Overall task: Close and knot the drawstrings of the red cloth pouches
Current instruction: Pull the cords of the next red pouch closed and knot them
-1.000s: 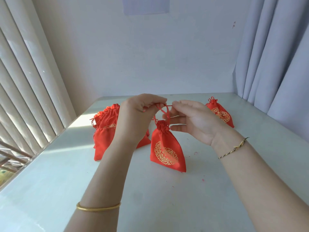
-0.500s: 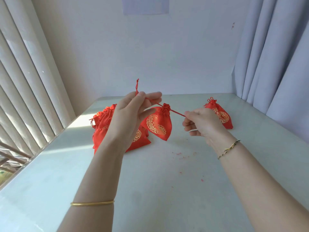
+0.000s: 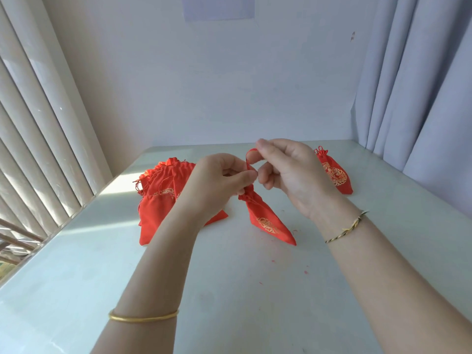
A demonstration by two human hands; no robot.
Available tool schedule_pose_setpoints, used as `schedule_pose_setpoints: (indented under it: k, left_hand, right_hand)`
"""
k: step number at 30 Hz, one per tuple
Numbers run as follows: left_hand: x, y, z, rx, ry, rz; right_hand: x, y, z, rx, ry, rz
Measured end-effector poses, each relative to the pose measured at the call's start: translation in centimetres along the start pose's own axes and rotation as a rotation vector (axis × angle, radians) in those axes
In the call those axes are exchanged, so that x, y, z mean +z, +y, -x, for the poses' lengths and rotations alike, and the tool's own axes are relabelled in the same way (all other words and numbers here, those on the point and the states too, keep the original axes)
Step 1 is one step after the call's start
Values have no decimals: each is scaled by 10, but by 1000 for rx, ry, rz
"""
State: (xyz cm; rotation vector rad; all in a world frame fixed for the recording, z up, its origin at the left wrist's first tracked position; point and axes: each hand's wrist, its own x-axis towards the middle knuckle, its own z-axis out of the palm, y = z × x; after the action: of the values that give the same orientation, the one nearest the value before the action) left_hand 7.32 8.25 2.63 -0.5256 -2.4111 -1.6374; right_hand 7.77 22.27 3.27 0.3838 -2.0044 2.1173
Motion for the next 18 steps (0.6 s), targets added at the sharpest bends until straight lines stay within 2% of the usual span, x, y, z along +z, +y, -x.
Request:
schedule_pose_setpoints:
  k: [3,5,9,13,18]
  left_hand:
    - [-2,-1,-1,-21,16,60]
    - [-2,-3,-2,-34,16,116]
    - [-2,-5,-3,-88,74,216]
    - [-1,-6,-4,-127,139,220]
    - [0,-6,-3,-127,176,187]
  right_hand:
    - [-2,2,-2,207,-49,-102]
    - [-2,4,-3,238,-59,-73]
    - [0,12,-3,54,-9,177]
    - [4,18,-2,-175,-12,369]
    - [7,20,-1,-342,46,595]
